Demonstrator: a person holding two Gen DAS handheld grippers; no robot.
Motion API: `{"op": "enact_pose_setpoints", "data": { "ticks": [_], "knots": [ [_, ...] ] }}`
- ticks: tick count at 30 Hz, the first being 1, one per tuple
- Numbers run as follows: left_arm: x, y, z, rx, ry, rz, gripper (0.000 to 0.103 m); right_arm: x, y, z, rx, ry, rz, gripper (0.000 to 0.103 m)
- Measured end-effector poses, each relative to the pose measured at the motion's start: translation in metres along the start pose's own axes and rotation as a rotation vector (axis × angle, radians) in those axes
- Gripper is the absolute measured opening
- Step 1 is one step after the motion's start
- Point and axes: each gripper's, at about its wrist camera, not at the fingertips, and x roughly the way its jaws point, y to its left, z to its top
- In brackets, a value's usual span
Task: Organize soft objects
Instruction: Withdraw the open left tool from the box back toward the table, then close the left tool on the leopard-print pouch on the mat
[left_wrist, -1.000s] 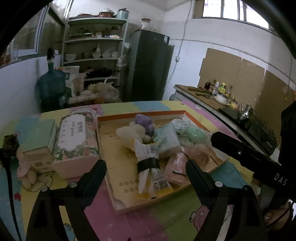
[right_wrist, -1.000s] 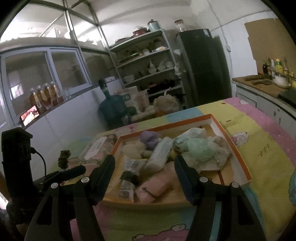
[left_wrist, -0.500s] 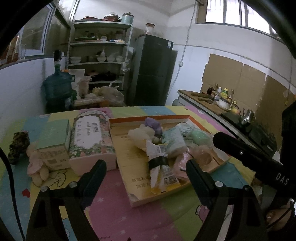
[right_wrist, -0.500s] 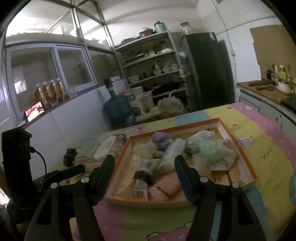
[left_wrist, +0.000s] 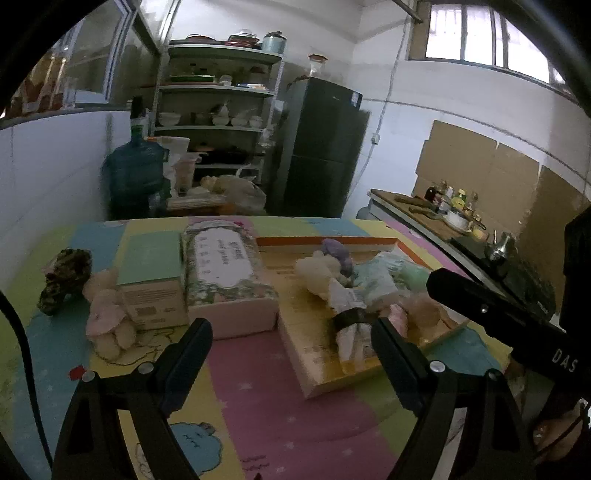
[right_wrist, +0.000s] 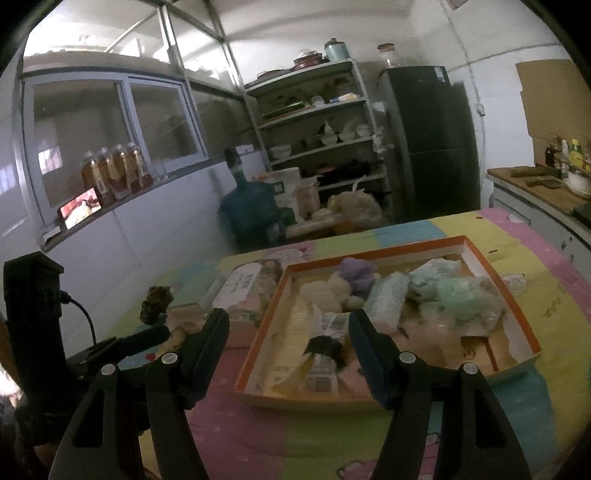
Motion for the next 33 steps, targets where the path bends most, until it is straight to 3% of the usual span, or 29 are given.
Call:
{"op": "enact_pose_setpoints", "data": {
  "ticks": [18, 33],
  "knots": [
    [-0.024, 0.053, -0.007, -0.070, -0.036, 0.038, 0.088, 0.026, 0.058, -0.002, -0.068, 0.032, 0.055, 0.069],
    [-0.048, 0.131, -0.024, -0.195, -0.054, 0.126, 0.088, 0.060, 0.107, -0.008, -0.133, 0.095, 0.108, 0.069]
  ]
}}
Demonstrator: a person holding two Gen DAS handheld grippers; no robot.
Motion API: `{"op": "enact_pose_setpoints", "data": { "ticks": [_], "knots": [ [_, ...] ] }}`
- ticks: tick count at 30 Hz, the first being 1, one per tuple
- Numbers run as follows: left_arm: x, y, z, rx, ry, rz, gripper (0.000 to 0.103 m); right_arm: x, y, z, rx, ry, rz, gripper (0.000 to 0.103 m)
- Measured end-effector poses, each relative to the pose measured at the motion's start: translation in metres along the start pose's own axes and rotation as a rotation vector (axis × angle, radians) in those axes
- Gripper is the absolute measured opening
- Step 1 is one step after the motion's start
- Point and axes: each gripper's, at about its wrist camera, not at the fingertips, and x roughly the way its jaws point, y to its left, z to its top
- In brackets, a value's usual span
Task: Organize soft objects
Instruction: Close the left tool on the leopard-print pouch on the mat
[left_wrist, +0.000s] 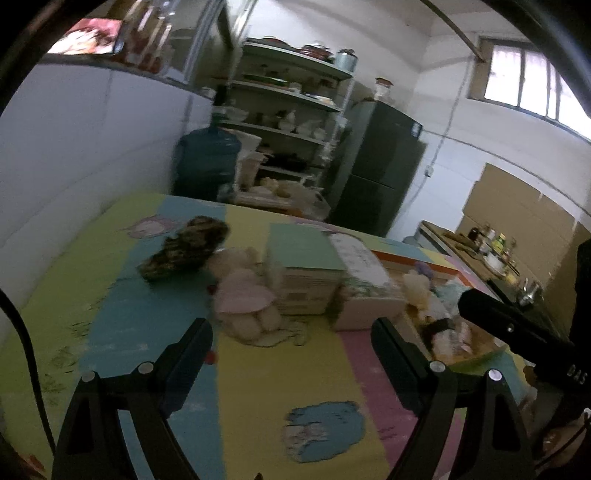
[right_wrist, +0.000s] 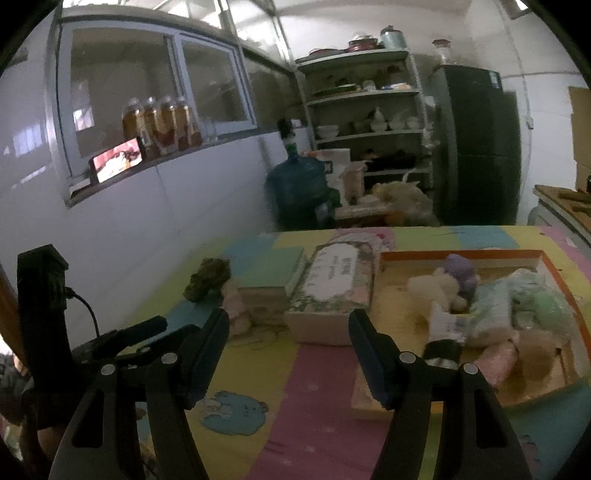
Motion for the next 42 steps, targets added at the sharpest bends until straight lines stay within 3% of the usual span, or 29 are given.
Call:
{"op": "enact_pose_setpoints", "data": {
  "ticks": [12, 19, 25, 30, 36, 42],
  "knots": [
    [-0.003, 0.060, 0.011, -0.056, -0.021, 0.096, 0.088, 0.044, 0.032, 0.002, -0.049, 0.075, 0.066, 0.069],
    [0.025, 0.076, 0.042, 0.098, 0.025, 0.143, 0.088, 0.059, 0.042, 0.004, -0.067, 0.094, 0.078, 0.069],
    [0.067, 0.100, 0.066, 0.150, 0.139, 0.081, 0.088, 0.064, 0.037, 0.005, -0.060, 0.101, 0.067, 0.069],
    [0.104, 0.113, 0.069, 0.158, 0.253, 0.060, 0.069, 0.067, 0.030, 0.004, -0.051, 0.105, 0.059, 0.069],
    [0.123, 0.121, 0.068, 0.142, 0.280, 0.079, 0.021, 0.073, 0.024, 0.004, -0.038, 0.116, 0.055, 0.069],
    [0.123, 0.124, 0.062, 0.120, 0.263, 0.061, 0.012, 0.080, 0.024, 0.003, -0.035, 0.132, 0.057, 0.069]
  ]
}}
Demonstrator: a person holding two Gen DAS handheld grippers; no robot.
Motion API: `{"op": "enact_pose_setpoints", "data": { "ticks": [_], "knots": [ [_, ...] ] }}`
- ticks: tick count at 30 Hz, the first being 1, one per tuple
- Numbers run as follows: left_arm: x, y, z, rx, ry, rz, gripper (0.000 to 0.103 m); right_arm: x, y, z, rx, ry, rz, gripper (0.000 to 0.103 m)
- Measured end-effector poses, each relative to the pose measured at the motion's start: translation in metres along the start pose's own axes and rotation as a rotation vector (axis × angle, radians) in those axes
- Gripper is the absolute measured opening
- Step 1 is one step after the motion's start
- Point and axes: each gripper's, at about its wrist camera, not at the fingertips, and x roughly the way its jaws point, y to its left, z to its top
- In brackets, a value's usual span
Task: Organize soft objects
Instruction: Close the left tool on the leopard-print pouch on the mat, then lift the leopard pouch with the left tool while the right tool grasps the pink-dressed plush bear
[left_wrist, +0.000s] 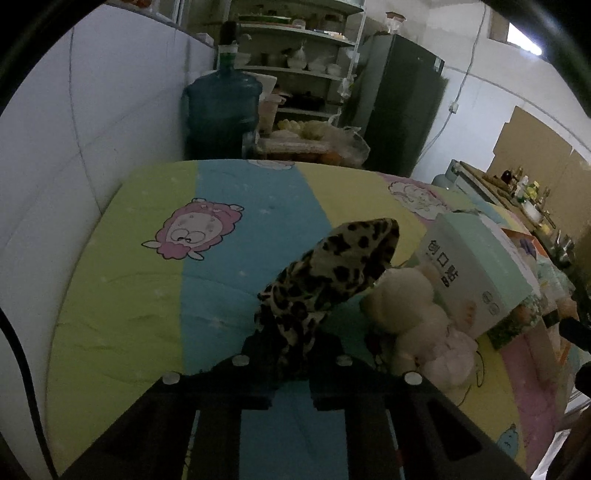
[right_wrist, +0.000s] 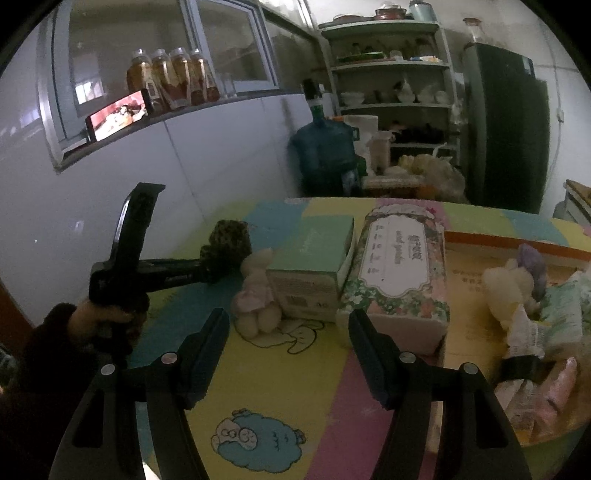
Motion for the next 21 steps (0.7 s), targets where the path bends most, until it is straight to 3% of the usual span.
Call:
{"op": "enact_pose_setpoints", "data": {
  "ticks": [4, 9, 14, 18, 21],
  "knots": [
    [-0.017, -0.002, -0.007, -0.032, -0.068, 0.043, 0.011, 0.009, 0.007, 0.001, -0.015, 0.020, 0.014, 0.069],
    [-0.054, -0.003, -0.021, -0.093, -0.208, 0.116, 0.011, 0.025, 0.030, 0.007, -0.073, 0.048, 0.066, 0.069],
    [-0.083, 0.007, -0.039, -0.176, -0.289, 0.143, 0.011, 0.049, 0.053, 0.018, -0.121, 0.081, 0.083, 0.069],
    [-0.100, 0.017, -0.050, -0.198, -0.323, 0.176, 0.011, 0.073, 0.074, 0.026, -0.176, 0.120, 0.052, 0.069],
    [-0.107, 0.022, -0.057, -0.206, -0.337, 0.186, 0.011, 0.096, 0.091, 0.028, -0.229, 0.160, -0.028, 0.069]
  ]
}}
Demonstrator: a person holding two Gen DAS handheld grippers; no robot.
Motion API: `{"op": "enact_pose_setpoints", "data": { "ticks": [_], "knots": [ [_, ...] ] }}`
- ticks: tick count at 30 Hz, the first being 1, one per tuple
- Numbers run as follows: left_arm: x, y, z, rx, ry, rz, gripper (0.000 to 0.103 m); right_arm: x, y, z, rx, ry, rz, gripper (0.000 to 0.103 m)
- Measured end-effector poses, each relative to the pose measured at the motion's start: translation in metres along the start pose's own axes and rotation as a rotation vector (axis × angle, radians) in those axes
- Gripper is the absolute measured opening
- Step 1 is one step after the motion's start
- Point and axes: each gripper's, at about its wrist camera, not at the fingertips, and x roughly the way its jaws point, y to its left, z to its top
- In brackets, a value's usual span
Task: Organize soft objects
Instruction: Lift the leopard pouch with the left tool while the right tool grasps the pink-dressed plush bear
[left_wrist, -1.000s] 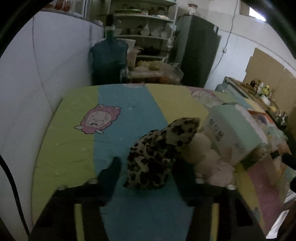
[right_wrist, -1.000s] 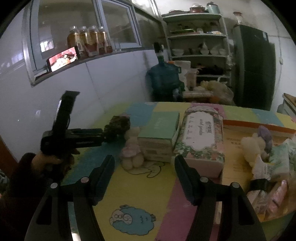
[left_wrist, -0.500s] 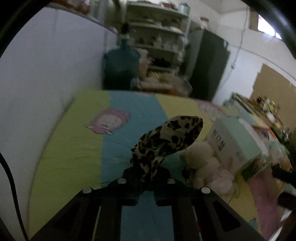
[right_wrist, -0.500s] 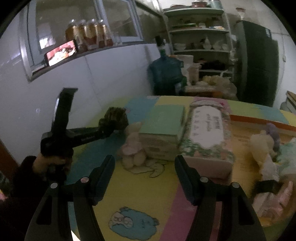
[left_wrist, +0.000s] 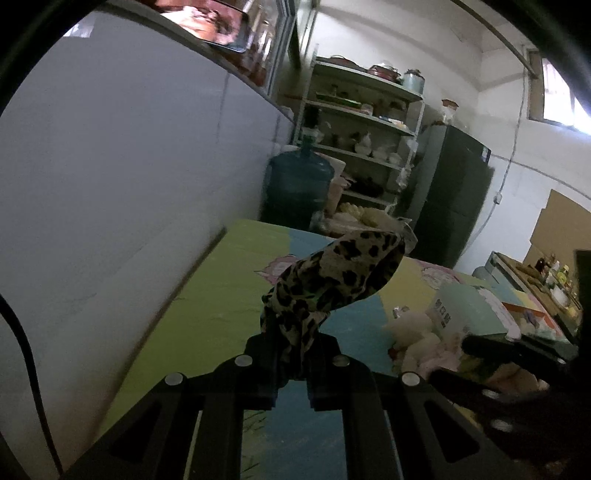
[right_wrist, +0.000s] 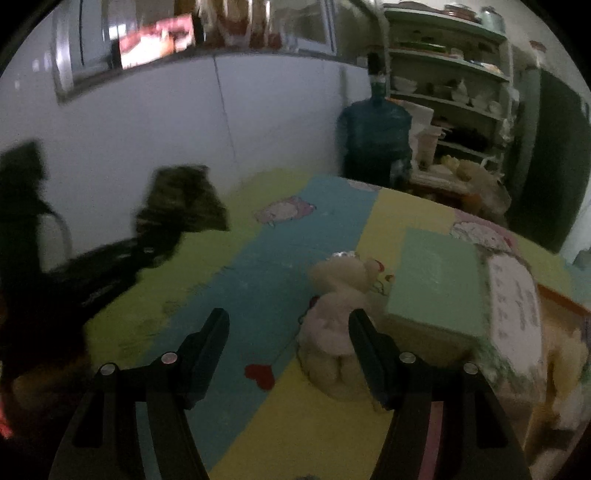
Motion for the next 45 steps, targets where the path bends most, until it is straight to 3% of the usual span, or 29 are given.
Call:
{"op": "enact_pose_setpoints", "data": {
  "ticks": [5, 17, 22, 33, 45],
  "knots": [
    [-0.003, 0.006, -0.009, -0.016, -0.001, -0.019, 0.011, 0.033, 0.021, 0.006, -0.112, 0.050, -0.211, 0.069],
    [-0.005, 0.014, -0.019, -0.025, 0.015, -0.062, 0.011, 0.072, 0.019, 0.006, -0.105, 0.123, -0.317, 0.068],
    [-0.003, 0.017, -0.023, -0.040, 0.030, -0.084, 0.011, 0.077, 0.009, 0.007, -0.086, 0.109, -0.363, 0.048],
    [0.000, 0.016, -0.023, -0.039, 0.039, -0.093, 0.011, 0.052, 0.001, 0.006, 0.008, 0.049, -0.246, 0.043],
    [-0.003, 0.014, -0.024, -0.032, 0.030, -0.070, 0.011, 0.025, 0.021, 0.003, 0.002, 0.003, -0.134, 0.043]
  ]
}}
